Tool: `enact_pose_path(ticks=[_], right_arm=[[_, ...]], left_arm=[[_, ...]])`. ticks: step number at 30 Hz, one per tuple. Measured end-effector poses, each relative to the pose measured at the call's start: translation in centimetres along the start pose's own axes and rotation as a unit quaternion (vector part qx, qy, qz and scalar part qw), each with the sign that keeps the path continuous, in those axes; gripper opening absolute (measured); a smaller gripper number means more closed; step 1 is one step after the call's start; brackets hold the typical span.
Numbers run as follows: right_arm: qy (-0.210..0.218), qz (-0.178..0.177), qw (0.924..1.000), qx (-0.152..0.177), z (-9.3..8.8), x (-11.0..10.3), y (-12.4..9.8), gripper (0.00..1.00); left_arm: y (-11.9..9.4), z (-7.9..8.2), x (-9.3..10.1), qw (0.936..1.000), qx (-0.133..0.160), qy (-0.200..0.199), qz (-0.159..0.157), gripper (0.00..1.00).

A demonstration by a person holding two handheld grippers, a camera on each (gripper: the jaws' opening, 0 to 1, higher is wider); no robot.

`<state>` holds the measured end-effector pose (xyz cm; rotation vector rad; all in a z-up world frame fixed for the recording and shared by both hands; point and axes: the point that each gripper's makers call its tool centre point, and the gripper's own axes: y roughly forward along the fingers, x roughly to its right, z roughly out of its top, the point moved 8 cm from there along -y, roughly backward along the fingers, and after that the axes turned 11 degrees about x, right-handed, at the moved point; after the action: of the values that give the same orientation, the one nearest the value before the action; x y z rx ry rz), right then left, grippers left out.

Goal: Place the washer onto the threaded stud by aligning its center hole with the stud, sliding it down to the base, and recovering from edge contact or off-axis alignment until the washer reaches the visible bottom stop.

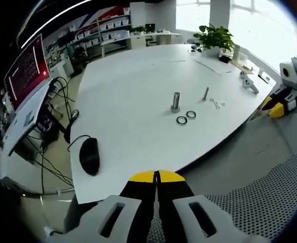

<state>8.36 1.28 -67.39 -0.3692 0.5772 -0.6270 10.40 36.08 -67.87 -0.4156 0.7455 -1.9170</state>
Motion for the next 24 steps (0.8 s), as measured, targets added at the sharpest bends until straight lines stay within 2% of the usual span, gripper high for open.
enact_pose_path(ticks=[3,11,13,14,15,16,18,24], right_arm=[[-0.002,-0.004,0.9999,-0.014,-0.16,-0.04,0.17,0.22],[0.008,-0.011,0.9997,-0.022,-0.44,0.13,0.01,0.22],[0.003,-0.029,0.9992,-0.028,-0.5,0.28,-0.14,0.22],[-0.006,-0.028,0.9992,-0.027,-0.42,0.21,-0.18,0.23],[-0.022,-0.01,0.9997,-0.004,-0.01,0.0,-0.07,0.23],[-0.014,-0.008,0.9999,-0.004,-0.05,-0.05,-0.14,0.23],[-0.003,-0.021,0.9994,-0.027,-0.35,0.12,-0.16,0.23],[-0.016,-0.059,0.9977,-0.029,-0.27,0.73,-0.51,0.23]], left_arm=[[-0.18,-0.18,-0.11,0.9999,0.005,-0.016,0.001,0.0],[-0.04,-0.36,0.19,0.9999,-0.011,-0.002,-0.008,0.0],[-0.17,-0.33,0.26,0.9999,-0.007,-0.002,-0.01,0.0],[-0.16,-0.31,0.22,0.9999,-0.005,-0.002,-0.01,0.0],[-0.15,-0.29,0.23,0.9999,-0.004,-0.003,-0.011,0.0],[-0.11,-0.23,0.28,0.9999,-0.002,0.0,-0.014,0.0],[-0.11,-0.12,0.36,0.9998,0.003,0.003,-0.018,0.0],[-0.17,0.11,0.47,0.9996,0.015,-0.002,-0.024,0.0]])
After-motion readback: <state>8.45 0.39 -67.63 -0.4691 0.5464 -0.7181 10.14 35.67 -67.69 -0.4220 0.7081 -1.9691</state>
